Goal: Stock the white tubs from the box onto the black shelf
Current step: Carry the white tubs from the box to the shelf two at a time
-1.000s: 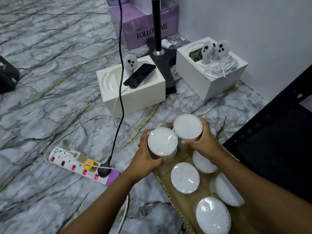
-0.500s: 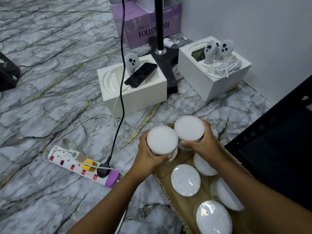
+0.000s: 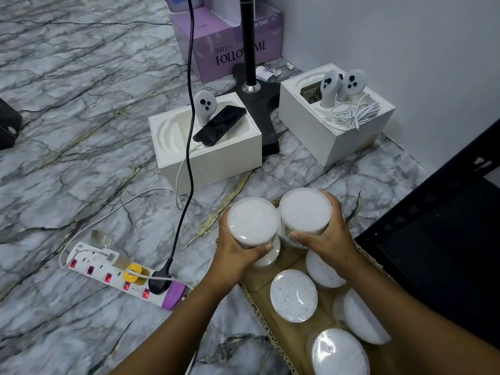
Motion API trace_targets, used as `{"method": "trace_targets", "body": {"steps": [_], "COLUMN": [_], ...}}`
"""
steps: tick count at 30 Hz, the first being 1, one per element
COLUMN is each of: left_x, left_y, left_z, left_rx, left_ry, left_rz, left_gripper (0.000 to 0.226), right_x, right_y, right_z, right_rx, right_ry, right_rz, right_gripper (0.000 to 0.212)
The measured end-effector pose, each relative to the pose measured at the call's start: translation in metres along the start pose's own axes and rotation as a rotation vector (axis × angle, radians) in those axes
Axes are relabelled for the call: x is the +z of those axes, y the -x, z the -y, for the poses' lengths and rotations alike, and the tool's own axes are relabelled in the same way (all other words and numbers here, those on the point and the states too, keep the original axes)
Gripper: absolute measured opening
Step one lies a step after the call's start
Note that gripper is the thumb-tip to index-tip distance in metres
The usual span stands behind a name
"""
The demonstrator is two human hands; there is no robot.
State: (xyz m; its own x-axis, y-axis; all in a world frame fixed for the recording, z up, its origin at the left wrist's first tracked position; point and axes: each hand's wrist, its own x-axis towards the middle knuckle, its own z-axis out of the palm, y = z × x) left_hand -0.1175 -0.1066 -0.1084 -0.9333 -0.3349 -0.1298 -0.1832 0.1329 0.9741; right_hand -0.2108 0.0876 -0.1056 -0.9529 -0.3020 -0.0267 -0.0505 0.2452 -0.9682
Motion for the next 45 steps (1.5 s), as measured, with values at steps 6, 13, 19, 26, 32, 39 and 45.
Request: {"method": "trace_targets", "body": {"steps": [6,13,19,26,32,39,45], "left_x": [-0.001,-0.012,-0.028,-0.054,-0.067,-0.074,-0.077], "left_y": [-0.002,-0.009,0.008,0.046,0.086,0.13,0.167], "left_z": [-0.007,-0.025,-0.084,-0.196,-0.306,-0.419,-0.494], "left_rx": [-0.002,0.058,0.021,0.005,-0.002,0.039,0.032], "left_ry": [0.036,-0.004,0.055,0.05,0.065,0.075,0.094], "left_rz": [0.035,-0.008,0.025,0.047,0.06,0.065,0.091], "left_gripper": [0.101,0.106,0.099,0.094,0.087,0.085,0.087], "right_x": [0.001,0.0,-0.008,-0.029,-0.062,-0.108,-0.141], "right_y": [-0.001,-0.001,0.013,0.045,0.075,0.114,0.15], "right_z": [0.006,0.029,0.085,0.196,0.306,0.417,0.495], "right_rx": [-0.001,-0.016,0.041,0.071,0.081,0.086,0.048], "right_ry": [-0.021,-0.015,-0.018,-0.021,-0.019,-0.047,-0.047], "right_rz": [0.001,-0.012,-0.031,-0.042,-0.057,-0.061,-0.102], "right_gripper": [0.091,0.094,0.094,0.096,0.093,0.097,0.091]}}
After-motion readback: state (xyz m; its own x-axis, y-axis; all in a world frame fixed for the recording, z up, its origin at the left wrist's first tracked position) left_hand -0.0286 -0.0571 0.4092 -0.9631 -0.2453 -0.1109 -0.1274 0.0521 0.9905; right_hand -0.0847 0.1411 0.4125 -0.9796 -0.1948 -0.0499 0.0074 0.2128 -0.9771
